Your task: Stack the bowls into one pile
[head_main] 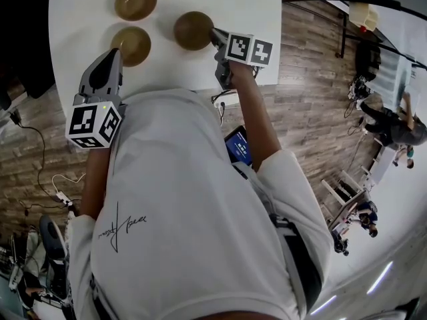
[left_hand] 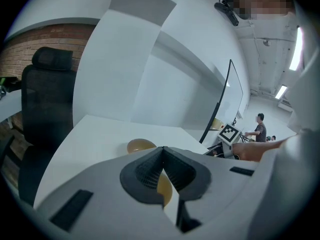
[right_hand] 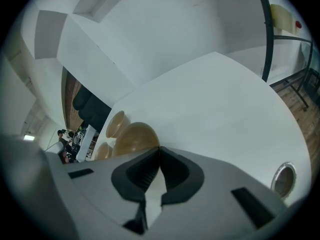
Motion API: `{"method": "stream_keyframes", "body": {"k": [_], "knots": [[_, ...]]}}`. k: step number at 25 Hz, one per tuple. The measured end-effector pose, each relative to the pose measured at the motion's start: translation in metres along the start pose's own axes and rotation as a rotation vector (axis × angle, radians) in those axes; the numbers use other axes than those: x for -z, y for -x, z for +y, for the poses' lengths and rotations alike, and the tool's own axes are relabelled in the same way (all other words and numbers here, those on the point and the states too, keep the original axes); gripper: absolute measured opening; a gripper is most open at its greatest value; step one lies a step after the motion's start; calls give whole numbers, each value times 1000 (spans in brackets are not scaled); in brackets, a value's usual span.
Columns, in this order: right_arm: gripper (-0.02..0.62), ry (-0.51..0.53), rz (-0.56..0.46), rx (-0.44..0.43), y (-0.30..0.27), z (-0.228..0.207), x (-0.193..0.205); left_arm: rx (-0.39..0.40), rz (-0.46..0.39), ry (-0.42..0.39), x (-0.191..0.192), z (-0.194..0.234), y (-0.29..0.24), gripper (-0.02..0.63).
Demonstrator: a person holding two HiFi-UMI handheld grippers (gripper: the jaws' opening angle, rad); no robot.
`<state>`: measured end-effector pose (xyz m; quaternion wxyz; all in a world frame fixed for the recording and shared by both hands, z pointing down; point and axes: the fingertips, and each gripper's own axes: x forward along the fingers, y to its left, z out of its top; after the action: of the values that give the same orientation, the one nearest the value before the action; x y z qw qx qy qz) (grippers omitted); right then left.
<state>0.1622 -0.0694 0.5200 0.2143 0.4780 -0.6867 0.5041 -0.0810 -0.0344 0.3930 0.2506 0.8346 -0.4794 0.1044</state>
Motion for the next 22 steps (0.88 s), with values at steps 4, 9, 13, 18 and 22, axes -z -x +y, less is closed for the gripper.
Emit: {"method": "stream_keyframes", "body": {"k": [4, 9, 13, 18, 22], "knots": [[17, 6, 0, -5, 1, 4, -1, -4, -2, 17, 2, 1, 2, 8], [17, 10, -6, -40, 4, 19, -6, -12, -6, 29, 2, 3, 4, 8], [17, 26, -10, -57, 4, 28, -11, -13, -8, 32, 3, 4, 5, 8], [17, 23, -18, -81, 4, 37, -16, -21, -11, 41, 4, 5, 8, 8], [17, 32, -18, -90, 3, 44, -18, -26, -15, 50, 4, 8, 11, 8]]}}
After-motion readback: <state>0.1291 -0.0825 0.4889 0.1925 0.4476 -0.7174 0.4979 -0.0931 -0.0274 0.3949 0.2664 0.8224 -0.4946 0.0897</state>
